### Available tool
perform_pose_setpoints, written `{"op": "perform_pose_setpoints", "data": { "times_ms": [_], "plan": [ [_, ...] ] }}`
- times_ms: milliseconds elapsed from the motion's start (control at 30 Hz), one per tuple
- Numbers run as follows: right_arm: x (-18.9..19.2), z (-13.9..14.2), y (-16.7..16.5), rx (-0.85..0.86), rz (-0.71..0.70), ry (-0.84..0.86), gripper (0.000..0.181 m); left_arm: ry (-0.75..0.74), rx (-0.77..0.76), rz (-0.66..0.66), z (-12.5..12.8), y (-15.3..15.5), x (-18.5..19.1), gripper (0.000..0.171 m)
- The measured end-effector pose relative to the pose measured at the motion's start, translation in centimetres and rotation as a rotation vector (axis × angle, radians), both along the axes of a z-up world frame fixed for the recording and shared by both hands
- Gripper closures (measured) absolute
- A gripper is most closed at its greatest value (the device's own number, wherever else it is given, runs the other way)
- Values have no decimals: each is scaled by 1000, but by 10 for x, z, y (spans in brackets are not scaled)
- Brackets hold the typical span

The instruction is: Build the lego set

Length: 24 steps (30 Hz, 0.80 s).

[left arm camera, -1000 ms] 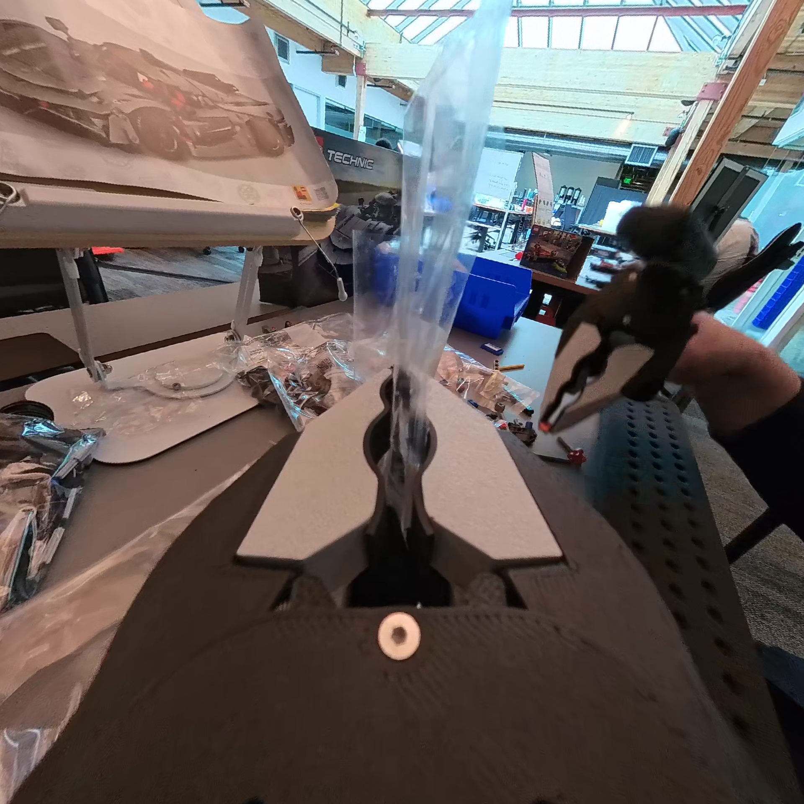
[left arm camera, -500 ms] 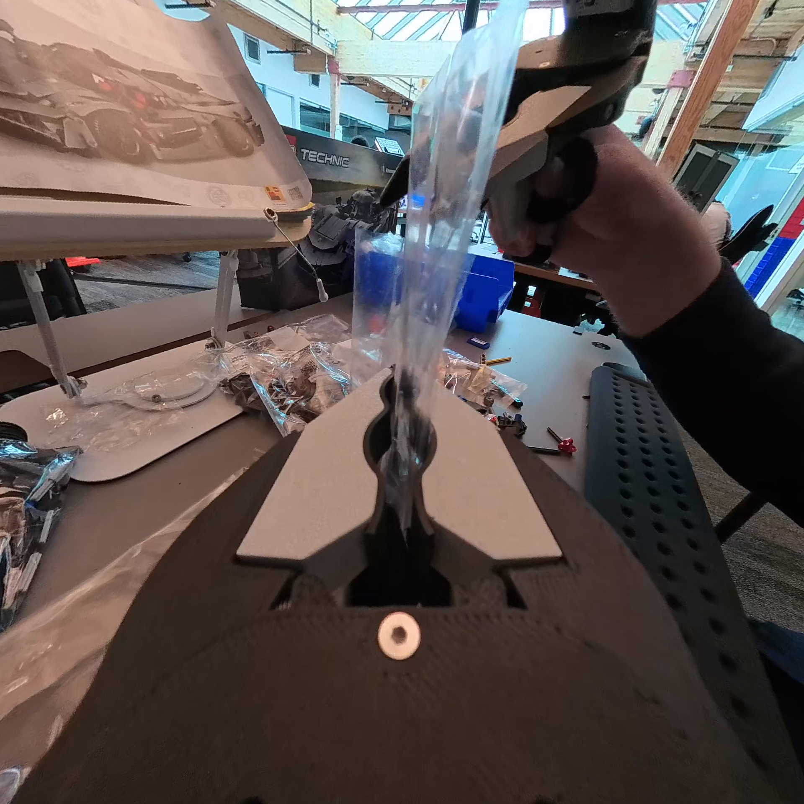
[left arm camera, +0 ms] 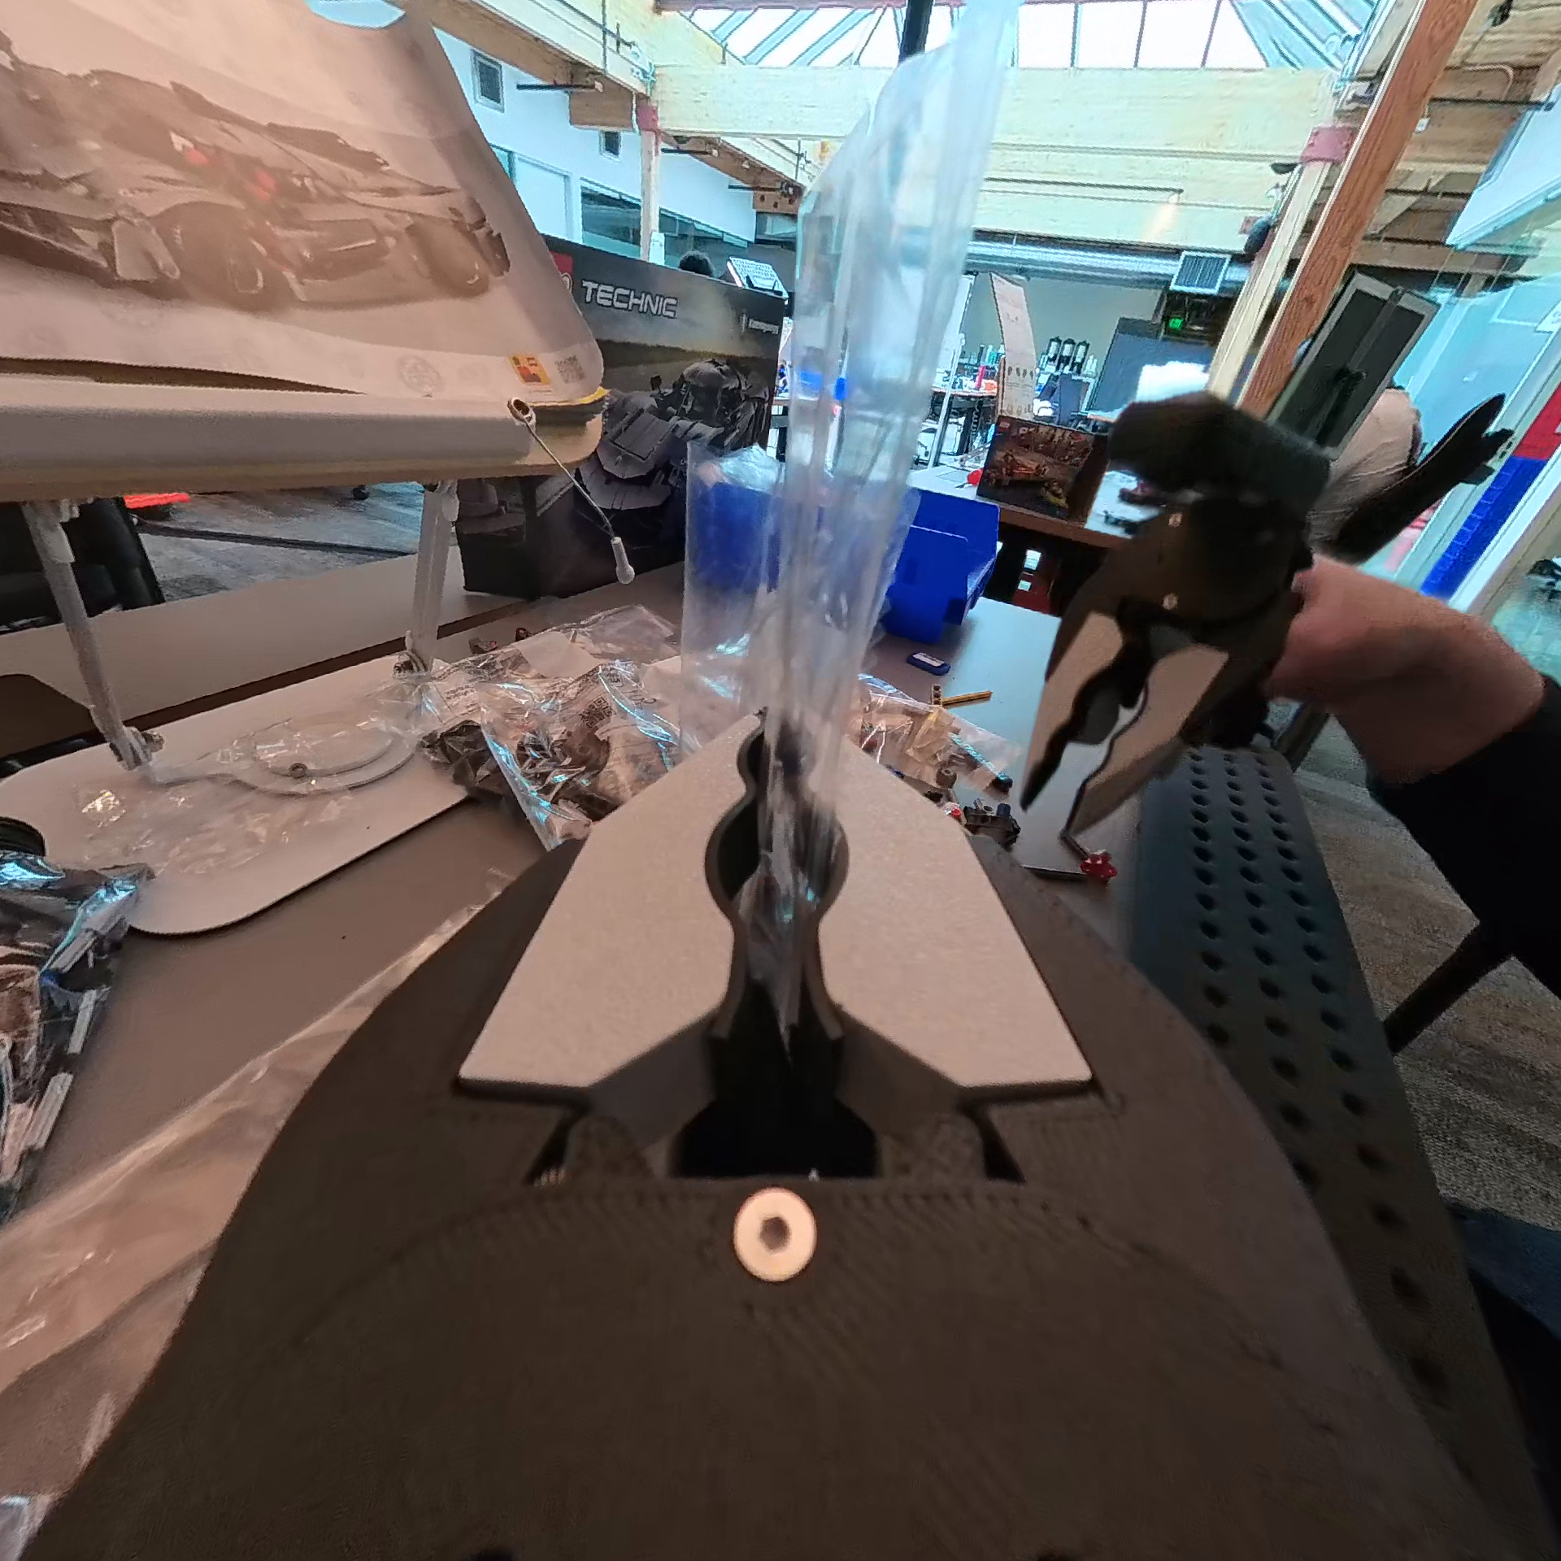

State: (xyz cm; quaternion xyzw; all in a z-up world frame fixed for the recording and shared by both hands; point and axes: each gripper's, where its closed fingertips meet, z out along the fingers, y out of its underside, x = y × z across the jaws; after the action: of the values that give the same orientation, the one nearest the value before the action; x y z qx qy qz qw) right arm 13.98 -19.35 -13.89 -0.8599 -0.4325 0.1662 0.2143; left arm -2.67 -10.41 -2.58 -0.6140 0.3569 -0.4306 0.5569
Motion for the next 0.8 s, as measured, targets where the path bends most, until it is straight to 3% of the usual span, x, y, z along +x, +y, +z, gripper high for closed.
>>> {"op": "perform_pose_setpoints", "data": {
  "times_ms": [200, 267, 400, 533, 700, 800],
  "plan": [
    [11, -39, -4, -21, -59, -161, 164, -6, -3, 1, -1, 0, -1, 171],
    [8, -38, -1, 6, -65, -145, 180, -5, -2, 0, -1, 0, 0, 171],
    [5, -31, 3, 17, -48, -131, 180, -3, 2, -4, 0, 0, 0, 171],
    [-19, 32, 29, 190, -21, 22, 180, -7, 2, -8, 0, -1, 0, 171],
    [-73, 157, 72, 447, 46, 386, 181, -8, 7, -12, 0, -2, 0, 171],
    [-96, 197, 101, 502, 36, 544, 180, -12, 6, -13, 0, -2, 0, 171]
  ]
}}
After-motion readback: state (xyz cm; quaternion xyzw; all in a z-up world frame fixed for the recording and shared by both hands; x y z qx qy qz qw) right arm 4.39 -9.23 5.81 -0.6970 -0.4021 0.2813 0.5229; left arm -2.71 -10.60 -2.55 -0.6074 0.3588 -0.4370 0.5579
